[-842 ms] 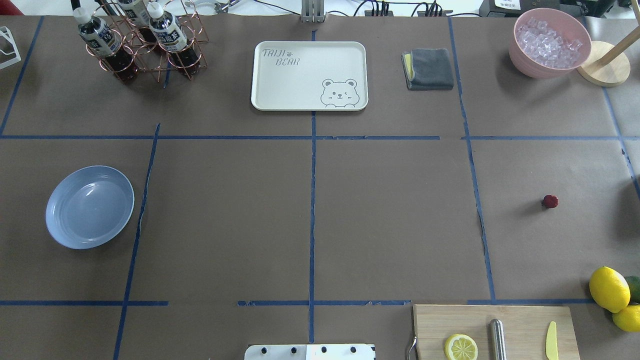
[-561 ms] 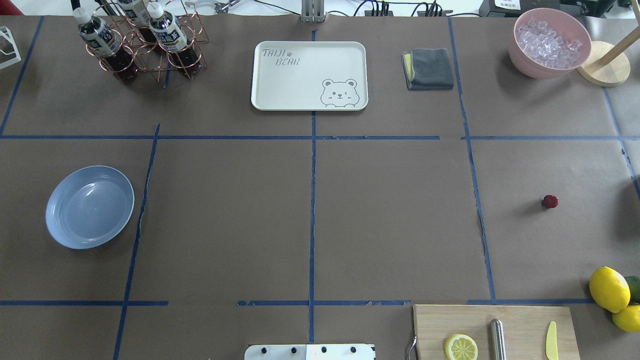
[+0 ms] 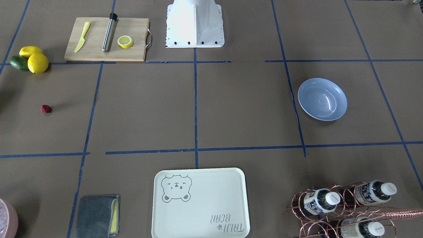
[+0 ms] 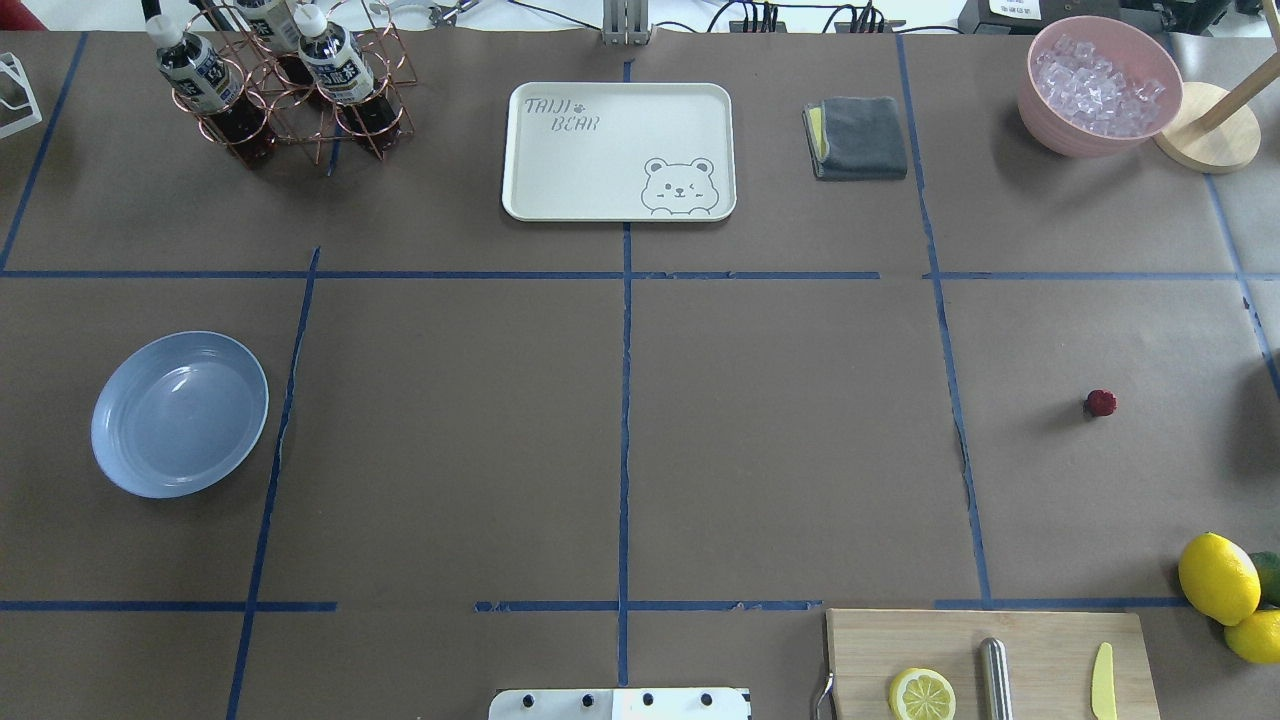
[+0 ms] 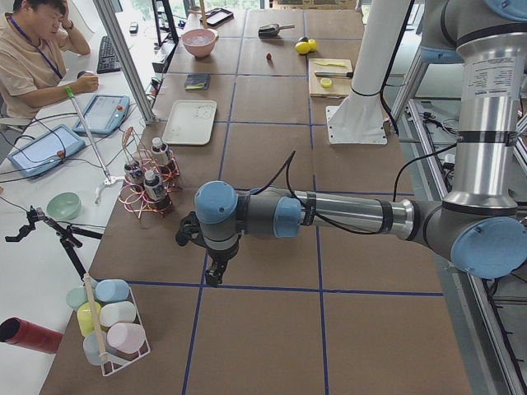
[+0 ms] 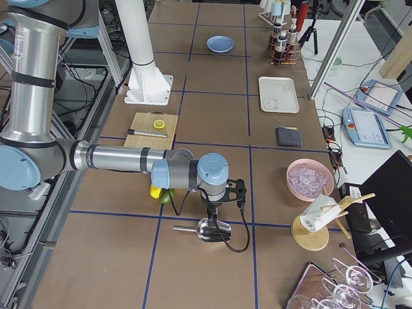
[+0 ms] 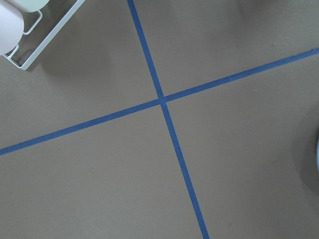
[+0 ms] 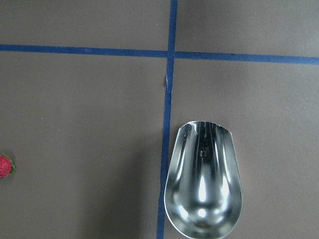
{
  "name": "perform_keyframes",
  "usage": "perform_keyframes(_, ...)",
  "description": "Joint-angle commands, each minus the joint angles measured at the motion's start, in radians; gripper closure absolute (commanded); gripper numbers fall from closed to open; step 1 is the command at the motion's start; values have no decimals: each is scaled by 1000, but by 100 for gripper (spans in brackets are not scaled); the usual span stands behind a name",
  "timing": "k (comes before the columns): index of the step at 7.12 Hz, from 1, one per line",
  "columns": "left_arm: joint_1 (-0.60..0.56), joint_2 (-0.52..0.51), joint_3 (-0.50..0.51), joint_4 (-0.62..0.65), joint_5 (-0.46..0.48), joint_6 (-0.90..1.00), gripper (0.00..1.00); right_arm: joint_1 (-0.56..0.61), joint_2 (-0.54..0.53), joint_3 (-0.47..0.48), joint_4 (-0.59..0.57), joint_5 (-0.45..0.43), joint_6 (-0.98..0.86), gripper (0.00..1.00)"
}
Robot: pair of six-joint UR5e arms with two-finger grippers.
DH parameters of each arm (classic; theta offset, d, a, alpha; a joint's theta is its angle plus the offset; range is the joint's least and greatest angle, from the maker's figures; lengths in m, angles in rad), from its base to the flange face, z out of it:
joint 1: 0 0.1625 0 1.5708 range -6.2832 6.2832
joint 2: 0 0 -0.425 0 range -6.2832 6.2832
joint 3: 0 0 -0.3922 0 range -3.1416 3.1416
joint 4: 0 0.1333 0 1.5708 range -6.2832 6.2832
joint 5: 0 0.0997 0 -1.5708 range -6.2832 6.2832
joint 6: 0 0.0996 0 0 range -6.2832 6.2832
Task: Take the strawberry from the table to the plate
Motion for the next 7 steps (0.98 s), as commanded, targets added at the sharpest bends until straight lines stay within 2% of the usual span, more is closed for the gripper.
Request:
perform_keyframes(1, 8, -18, 0, -102, -2, -4, 0, -2, 16, 1, 230, -9, 12, 0)
perform_keyframes(2, 10, -26, 3, -260, -2, -8, 0, -2, 23, -11, 283, -3, 73, 0)
perform_keyframes(3, 10, -25, 14, -482, 2, -11, 0, -1, 23, 8, 290, 21, 158, 0)
perform_keyframes(4, 19, -32, 46, -637, -4, -15, 0, -2, 23, 12, 296, 41, 176, 0)
perform_keyframes(5, 77, -43, 64, -657, -5, -34, 0, -1, 25, 12, 299, 38, 158, 0)
perform_keyframes(6, 149, -45, 61, -689, -33, -188, 0, -1, 11, 12, 335, 41, 165, 0)
perform_keyframes(7, 228, -34, 66, -834, -30, -308, 0, -1, 2, -5, 424, 37, 161, 0)
